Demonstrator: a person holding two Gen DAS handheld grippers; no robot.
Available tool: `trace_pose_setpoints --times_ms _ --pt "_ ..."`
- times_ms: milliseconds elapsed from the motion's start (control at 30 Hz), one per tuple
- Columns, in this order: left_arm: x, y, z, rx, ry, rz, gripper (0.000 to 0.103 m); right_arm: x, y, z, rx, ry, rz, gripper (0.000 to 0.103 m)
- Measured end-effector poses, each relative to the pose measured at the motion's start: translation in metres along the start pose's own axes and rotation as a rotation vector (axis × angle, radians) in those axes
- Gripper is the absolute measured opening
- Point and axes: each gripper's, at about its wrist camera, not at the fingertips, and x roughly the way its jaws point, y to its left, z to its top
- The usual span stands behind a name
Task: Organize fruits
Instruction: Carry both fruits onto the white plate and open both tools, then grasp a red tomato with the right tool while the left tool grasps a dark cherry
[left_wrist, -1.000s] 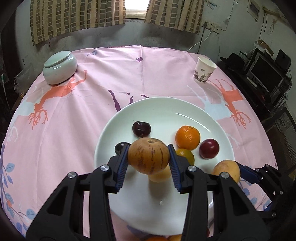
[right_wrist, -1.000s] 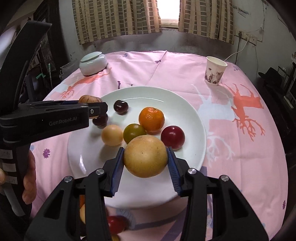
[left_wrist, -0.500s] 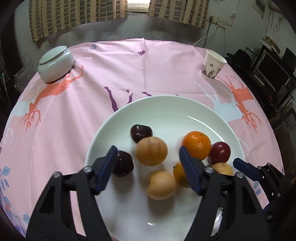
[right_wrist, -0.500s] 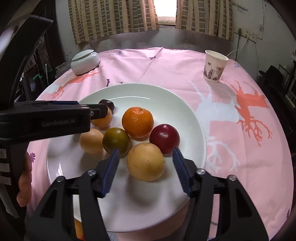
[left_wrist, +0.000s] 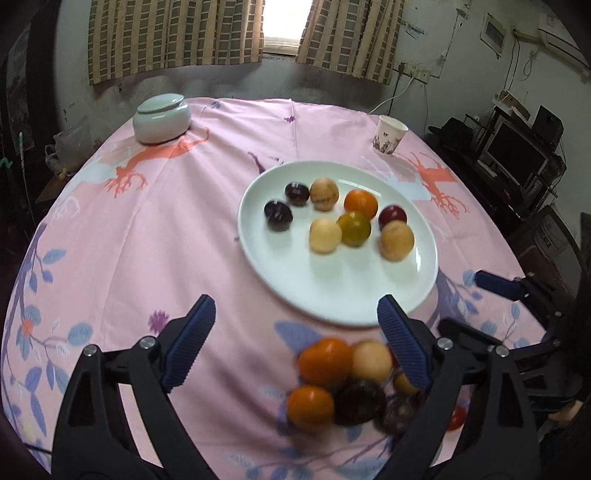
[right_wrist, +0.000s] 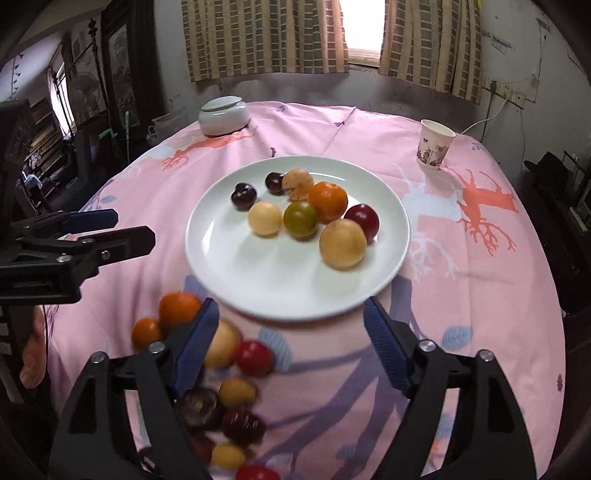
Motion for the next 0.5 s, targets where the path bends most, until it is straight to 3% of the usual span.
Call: trace_pose_setpoints --times_ms 33,200,400,433,500 --pt "-0.004 0.004 -0.016 -0.003 0.000 0.004 0.091 -0.011 0.005 -0.013 -0.012 -0.012 -0.003 0.100" --pt "-0.019 0.017 -0.084 -0.005 0.015 0.027 0.091 -0.044 0.017 -0.076 0.003 0.017 -0.011 0.100" --pt "-0.024 0.017 -0.116 0.022 0.060 0.017 0.091 -0.032 0.006 -0.115 0.127 0.096 -0.013 0.100" --pt "-0.024 0.016 -0.117 0.024 0.065 0.012 0.091 -0.030 0.003 -0.118 0.148 0.084 -0.006 0.097" --pt "-0.025 0.012 -0.117 0.029 0.066 0.000 0.091 -0.026 -0.002 -0.120 0.173 0.079 0.012 0.077"
